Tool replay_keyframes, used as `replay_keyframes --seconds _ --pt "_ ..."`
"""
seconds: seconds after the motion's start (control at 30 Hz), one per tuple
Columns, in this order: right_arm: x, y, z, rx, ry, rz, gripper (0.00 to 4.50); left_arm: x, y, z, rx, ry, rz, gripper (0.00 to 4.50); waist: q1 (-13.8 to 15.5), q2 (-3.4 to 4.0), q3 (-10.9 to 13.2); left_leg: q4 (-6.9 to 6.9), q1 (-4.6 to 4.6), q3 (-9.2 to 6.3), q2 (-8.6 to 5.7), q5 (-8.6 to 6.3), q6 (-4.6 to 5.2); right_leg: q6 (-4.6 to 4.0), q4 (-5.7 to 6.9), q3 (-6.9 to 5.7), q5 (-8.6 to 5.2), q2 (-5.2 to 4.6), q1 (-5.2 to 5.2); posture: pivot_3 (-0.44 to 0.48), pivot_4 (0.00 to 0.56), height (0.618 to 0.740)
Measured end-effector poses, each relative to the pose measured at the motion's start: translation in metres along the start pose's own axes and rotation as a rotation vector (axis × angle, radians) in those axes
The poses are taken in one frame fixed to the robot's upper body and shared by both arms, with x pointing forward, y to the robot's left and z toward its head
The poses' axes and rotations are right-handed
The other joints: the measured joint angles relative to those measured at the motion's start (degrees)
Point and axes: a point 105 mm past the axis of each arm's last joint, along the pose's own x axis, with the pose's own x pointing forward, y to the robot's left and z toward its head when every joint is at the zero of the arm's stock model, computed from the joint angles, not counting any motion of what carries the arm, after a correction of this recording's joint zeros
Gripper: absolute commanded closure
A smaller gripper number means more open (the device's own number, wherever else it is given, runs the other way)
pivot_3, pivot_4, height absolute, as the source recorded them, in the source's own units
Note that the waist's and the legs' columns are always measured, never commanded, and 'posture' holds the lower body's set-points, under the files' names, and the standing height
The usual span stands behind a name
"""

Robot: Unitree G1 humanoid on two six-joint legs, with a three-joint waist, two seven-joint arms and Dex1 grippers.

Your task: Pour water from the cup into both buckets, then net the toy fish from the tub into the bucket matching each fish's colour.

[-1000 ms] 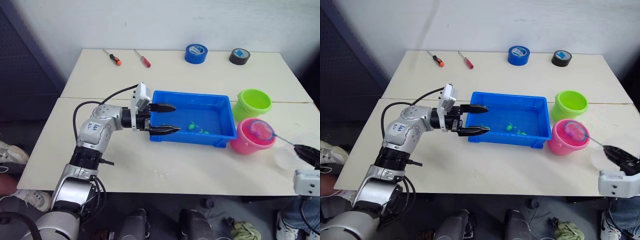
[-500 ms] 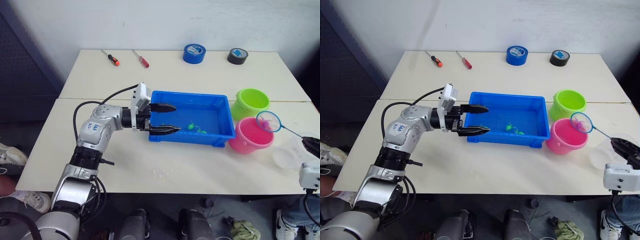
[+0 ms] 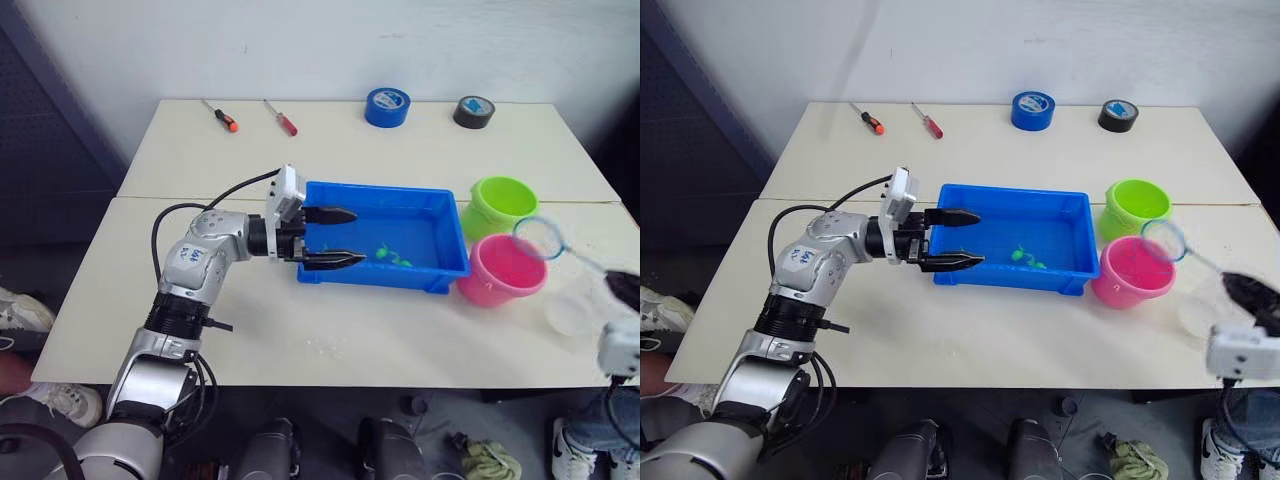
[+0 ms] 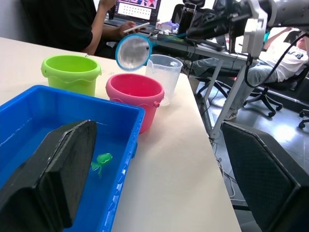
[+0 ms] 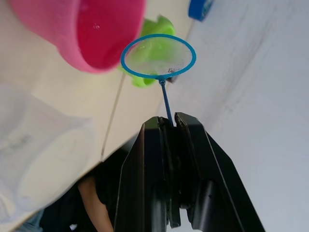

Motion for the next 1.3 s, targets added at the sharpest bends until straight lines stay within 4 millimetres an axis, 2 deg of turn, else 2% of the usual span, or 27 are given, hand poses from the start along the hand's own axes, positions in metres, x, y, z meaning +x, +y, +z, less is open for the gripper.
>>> replay_keyframes --seconds 0.13,0.23,0.3,0.33,0.43,0.47,0.5,0.63,0.67,0.73,0.93,1.17,1.3 --pt "0.000 0.005 0.004 0.008 -0.024 0.024 4.50 -0.001 0.000 0.000 0.001 -0.001 0.003 0.02 0.2 0.00 0.0 -0.02 -0.06 -0.04 -0.02 0.00 -0.01 -0.03 0.02 -0.03 -0.02 -0.02 -0.01 0.000 0.150 0.740" --pt "0.000 0.001 0.006 0.111 -0.048 -0.008 4.50 -0.001 0.000 0.000 0.001 -0.001 0.003 0.02 0.2 0.00 0.0 0.01 -0.05 -0.02 -0.05 0.00 0.01 -0.01 -0.01 -0.04 -0.01 -0.03 0.03 0.000 0.150 0.740" --pt "0.001 0.002 0.016 0.341 -0.106 -0.031 4.50 -0.002 0.000 0.000 0.002 0.002 0.003 0.02 0.1 -0.04 0.0 0.01 -0.04 -0.11 0.00 0.00 0.01 -0.02 0.00 -0.08 0.00 -0.02 0.06 0.000 0.150 0.740" --pt "0.004 0.001 0.021 0.525 -0.136 -0.045 4.50 -0.004 0.001 0.000 0.004 0.010 0.006 0.02 0.1 -0.03 0.0 0.01 -0.03 -0.10 -0.01 0.00 0.01 -0.02 0.04 -0.08 0.00 -0.03 0.05 0.000 0.150 0.740" --pt "0.009 -0.006 0.027 0.711 -0.175 -0.059 4.50 -0.008 0.002 -0.001 0.009 0.026 0.014 0.02 0.0 0.01 0.0 0.03 -0.01 -0.08 0.00 0.00 0.01 -0.03 0.07 -0.07 0.00 -0.03 0.04 0.000 0.150 0.740" --pt "0.016 -0.015 0.033 0.856 -0.221 -0.052 4.50 -0.012 0.003 -0.003 0.010 0.038 0.023 0.02 -0.3 0.01 0.0 0.03 0.01 -0.07 0.00 0.00 0.01 -0.04 0.08 -0.05 0.01 -0.03 0.04 0.000 0.150 0.740" --pt "0.026 -0.025 0.043 0.920 -0.275 -0.017 4.50 -0.016 0.002 -0.008 0.001 0.050 0.031 0.02 -0.4 0.02 0.0 0.04 0.03 -0.06 0.01 0.00 0.02 -0.05 0.11 -0.04 0.01 -0.04 0.04 0.000 0.150 0.740" --pt "0.044 -0.031 0.053 0.947 -0.303 0.058 4.50 -0.024 0.001 -0.016 -0.016 0.075 0.045 0.02 0.0 0.03 0.0 0.05 -0.04 -0.18 0.02 0.00 0.00 -0.06 0.15 -0.03 0.00 -0.06 -0.02 0.000 0.150 0.740" --pt "0.057 -0.034 0.059 0.903 -0.322 0.102 4.50 -0.030 -0.001 -0.019 -0.020 0.094 0.060 0.02 0.1 0.03 0.0 0.05 -0.07 -0.17 -0.01 -0.01 0.00 -0.06 0.14 -0.05 0.00 -0.07 -0.04 0.000 0.150 0.740" --pt "0.076 -0.040 0.060 0.794 -0.319 0.130 4.50 -0.032 -0.003 -0.020 -0.013 0.112 0.066 0.02 0.1 0.05 0.0 0.08 -0.15 -0.13 -0.07 0.01 0.06 -0.06 0.07 -0.08 0.00 -0.12 -0.07 0.000 0.150 0.740" --pt "0.105 -0.026 0.068 0.616 -0.341 0.233 4.50 -0.036 -0.011 -0.023 -0.006 0.141 0.099 0.02 0.1 0.05 0.0 0.05 -0.22 -0.21 -0.07 -0.01 0.03 -0.01 0.06 -0.27 0.02 -0.10 -0.09 0.000 0.150 0.740" --pt "0.113 -0.014 0.078 0.491 -0.378 0.296 4.50 -0.038 -0.015 -0.025 -0.014 0.145 0.138 0.02 0.1 0.05 0.0 0.06 -0.19 -0.17 -0.03 0.00 0.02 -0.01 0.09 -0.24 0.02 -0.08 -0.08 0.000 0.150 0.740" --pt "0.111 -0.004 0.092 0.569 -0.437 0.335 4.50 -0.045 -0.012 -0.022 -0.008 0.145 0.177 0.02 0.2 0.05 0.0 0.07 -0.18 -0.18 -0.03 0.00 0.02 -0.01 0.08 -0.26 0.02 -0.08 -0.06 0.000 0.150 0.740"
